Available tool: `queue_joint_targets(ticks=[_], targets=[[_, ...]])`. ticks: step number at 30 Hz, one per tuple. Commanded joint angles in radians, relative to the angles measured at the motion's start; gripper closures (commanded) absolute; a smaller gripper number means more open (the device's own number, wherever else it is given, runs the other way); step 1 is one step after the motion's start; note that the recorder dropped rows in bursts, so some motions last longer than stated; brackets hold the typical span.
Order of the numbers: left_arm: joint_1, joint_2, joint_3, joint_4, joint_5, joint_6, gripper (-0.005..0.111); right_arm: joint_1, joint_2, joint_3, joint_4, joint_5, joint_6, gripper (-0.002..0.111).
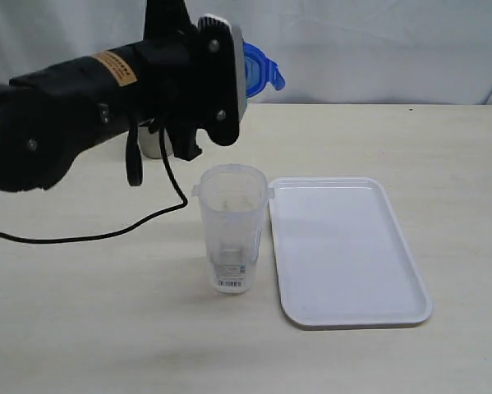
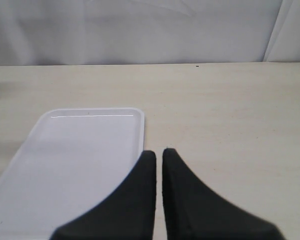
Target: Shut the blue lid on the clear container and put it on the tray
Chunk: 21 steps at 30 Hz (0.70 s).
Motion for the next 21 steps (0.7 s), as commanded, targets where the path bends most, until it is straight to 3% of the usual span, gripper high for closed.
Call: queue_joint_targets(ticks=[1, 4, 13, 21], targets=[[-0.032, -0.009, 0.066, -0.281, -0.259, 0.351, 0.107, 0.000, -0.003, 0.002, 0.001, 0.002, -0.001, 0.104], [-0.068, -0.009, 0.089, -0.366, -0.278, 0.409, 0.107, 0.000, -0.003, 0.002, 0.001, 0.002, -0.001, 0.104], [-0.180, -0.009, 0.161, -0.375, -0.300, 0.411, 0.107, 0.000, -0.003, 0.002, 0.001, 0.002, -0.001, 0.104], [-0.188, -0.009, 0.171, -0.406, -0.277, 0.408, 0.107, 0.000, -0.003, 0.002, 0.001, 0.002, -0.001, 0.104]])
